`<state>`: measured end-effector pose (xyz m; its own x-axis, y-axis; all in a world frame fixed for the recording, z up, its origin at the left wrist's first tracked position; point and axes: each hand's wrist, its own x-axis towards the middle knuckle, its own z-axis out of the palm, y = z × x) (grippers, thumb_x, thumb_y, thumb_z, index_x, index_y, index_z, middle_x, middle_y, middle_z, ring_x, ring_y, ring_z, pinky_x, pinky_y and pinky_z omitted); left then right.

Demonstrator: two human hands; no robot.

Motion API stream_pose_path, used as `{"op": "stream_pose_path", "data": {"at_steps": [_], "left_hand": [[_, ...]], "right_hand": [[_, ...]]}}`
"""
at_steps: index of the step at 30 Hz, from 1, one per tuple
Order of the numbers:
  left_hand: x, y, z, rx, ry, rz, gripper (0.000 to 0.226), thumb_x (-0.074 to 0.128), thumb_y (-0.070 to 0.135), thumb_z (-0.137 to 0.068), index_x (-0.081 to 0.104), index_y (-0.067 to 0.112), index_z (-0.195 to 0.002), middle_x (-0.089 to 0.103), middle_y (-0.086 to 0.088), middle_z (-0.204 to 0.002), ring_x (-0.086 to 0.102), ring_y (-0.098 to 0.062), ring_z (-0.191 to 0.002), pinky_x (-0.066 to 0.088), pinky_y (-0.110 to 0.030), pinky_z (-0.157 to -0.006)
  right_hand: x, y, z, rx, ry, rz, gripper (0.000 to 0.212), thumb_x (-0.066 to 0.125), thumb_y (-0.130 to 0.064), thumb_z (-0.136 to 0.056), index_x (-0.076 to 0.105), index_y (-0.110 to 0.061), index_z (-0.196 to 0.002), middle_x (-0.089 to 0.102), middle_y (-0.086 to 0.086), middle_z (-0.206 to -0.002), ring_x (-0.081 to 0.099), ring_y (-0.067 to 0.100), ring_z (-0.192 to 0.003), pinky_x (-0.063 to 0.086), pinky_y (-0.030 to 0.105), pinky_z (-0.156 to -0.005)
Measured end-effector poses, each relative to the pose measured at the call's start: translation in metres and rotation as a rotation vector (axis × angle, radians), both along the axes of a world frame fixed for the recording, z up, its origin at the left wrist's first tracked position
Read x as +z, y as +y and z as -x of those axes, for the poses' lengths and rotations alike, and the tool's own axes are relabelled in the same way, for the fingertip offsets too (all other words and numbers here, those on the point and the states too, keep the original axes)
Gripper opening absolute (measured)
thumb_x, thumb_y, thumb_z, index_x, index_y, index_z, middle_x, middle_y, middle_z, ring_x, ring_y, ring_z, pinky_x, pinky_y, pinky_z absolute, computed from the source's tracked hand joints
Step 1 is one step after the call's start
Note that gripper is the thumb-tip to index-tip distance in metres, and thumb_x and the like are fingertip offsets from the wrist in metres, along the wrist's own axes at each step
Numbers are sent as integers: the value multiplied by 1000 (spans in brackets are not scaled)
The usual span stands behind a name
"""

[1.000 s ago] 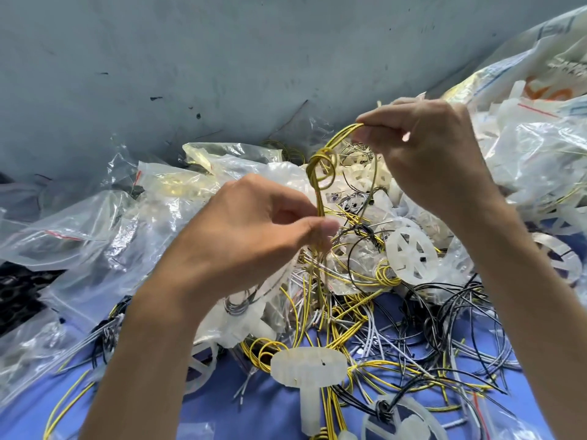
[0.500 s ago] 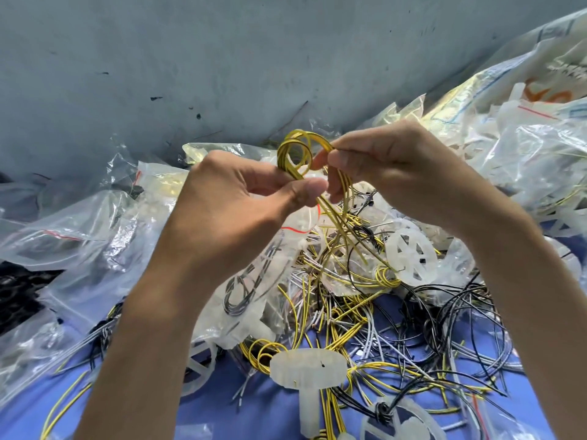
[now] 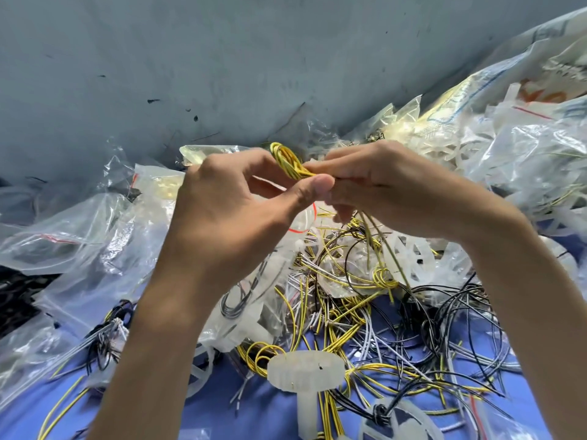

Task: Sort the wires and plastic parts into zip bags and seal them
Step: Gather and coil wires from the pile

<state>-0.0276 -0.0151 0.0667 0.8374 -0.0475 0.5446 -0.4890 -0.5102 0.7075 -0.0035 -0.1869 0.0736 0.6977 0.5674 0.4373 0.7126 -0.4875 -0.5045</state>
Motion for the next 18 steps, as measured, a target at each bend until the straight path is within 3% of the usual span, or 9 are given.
{"op": "stream_pose_path", "data": {"at_steps": [2, 4, 8, 11, 13, 16, 18], "left_hand": [[-1, -1, -2, 16, 17, 39, 61, 74, 68, -54, 58, 32, -101, 71, 19, -81, 65, 7, -74, 52, -18, -69], [-1, -2, -2, 14, -7, 25, 68, 73, 66, -57, 51, 39, -115, 71, 19, -83, 65, 8, -76, 52, -20, -72], [0, -2, -1, -31, -62, 25, 35, 70, 56, -66, 64, 40, -96, 69, 19, -79, 66, 4, -73, 51, -15, -65], [0, -3, 1, -34, -87, 2, 30, 72, 51, -67, 65, 35, -91, 68, 17, -78, 65, 2, -72, 52, -17, -67], [0, -4, 1, -47, -104, -21, 28, 74, 46, -68, 65, 32, -90, 67, 16, -77, 65, 1, -72, 52, -16, -68], [-1, -5, 1, -50, -126, -90, 27, 77, 40, -71, 66, 26, -90, 68, 13, -81, 65, 0, -75, 52, -17, -74], [-3, -6, 2, -42, -151, -132, 24, 75, 39, -71, 66, 27, -90, 68, 11, -83, 65, -1, -78, 51, -21, -79]], "right_hand": [[1, -3, -1, 3, -6, -24, 53, 45, -49, -84, 70, -9, -107, 54, -1, -74, 58, 7, -56, 46, 25, -56], [2, -5, -2, 7, 13, -51, 52, 47, -47, -83, 70, -6, -106, 53, -2, -71, 55, 7, -53, 44, 21, -54], [4, -7, -2, 15, 97, -65, 55, 48, -50, -79, 71, -8, -106, 52, -7, -63, 52, 6, -49, 40, 13, -53], [4, -7, 0, 11, 87, -17, 27, 48, -55, -78, 70, -43, -87, 51, -9, -57, 53, 5, -51, 39, 18, -54], [3, -7, -1, 4, 68, 10, 13, 47, -54, -78, 60, -53, -82, 55, -8, -60, 54, 7, -55, 43, 25, -56], [4, -4, 1, -63, 22, 43, 41, 47, -51, -79, 70, -30, -106, 68, -2, -80, 64, 12, -72, 51, 34, -68], [3, -3, -1, -83, -70, 96, 42, 51, -46, -83, 71, -20, -109, 67, -5, -88, 62, 14, -79, 46, 30, -71]]}}
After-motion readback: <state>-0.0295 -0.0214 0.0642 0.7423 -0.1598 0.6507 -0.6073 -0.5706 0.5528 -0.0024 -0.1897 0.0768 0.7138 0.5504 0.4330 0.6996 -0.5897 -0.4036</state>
